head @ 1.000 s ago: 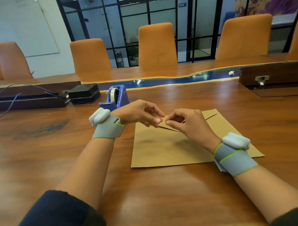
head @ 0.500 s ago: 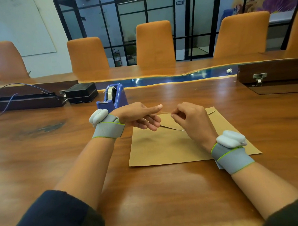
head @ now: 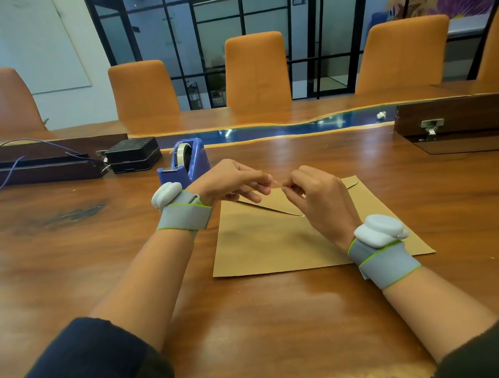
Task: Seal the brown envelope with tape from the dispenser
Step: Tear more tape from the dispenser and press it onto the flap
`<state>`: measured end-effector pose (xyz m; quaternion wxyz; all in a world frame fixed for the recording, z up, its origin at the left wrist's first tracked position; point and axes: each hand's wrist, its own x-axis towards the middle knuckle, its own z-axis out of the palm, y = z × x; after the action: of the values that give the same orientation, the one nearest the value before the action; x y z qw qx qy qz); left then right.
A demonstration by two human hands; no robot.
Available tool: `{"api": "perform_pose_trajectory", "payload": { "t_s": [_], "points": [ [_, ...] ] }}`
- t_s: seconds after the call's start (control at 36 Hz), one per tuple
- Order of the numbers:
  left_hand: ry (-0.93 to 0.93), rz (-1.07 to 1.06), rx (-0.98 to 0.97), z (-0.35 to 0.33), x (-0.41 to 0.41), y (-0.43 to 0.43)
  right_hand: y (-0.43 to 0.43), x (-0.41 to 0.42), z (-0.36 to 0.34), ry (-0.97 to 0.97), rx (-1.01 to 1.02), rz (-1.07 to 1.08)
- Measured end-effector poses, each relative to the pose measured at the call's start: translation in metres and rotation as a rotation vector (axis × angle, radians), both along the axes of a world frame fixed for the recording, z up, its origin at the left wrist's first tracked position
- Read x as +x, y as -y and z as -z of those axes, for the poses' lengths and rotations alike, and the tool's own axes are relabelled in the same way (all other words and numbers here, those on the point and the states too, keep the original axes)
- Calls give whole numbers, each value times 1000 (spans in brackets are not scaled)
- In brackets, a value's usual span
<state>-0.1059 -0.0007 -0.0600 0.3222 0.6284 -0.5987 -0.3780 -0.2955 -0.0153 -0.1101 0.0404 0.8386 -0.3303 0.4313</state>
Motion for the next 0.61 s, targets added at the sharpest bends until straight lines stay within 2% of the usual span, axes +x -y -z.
{"api": "perform_pose_trajectory", "payload": {
  "t_s": [0.22, 0.47, 0.61],
  "points": [
    [96, -35, -128, 3, 12, 2, 9, -2, 6, 9, 188, 1],
    [279, 8, -132, 17, 9, 11, 17, 1, 24, -364, 409, -102],
    [306, 9, -93, 30, 14, 16, 18, 1, 26, -404, 462, -112]
  ]
}}
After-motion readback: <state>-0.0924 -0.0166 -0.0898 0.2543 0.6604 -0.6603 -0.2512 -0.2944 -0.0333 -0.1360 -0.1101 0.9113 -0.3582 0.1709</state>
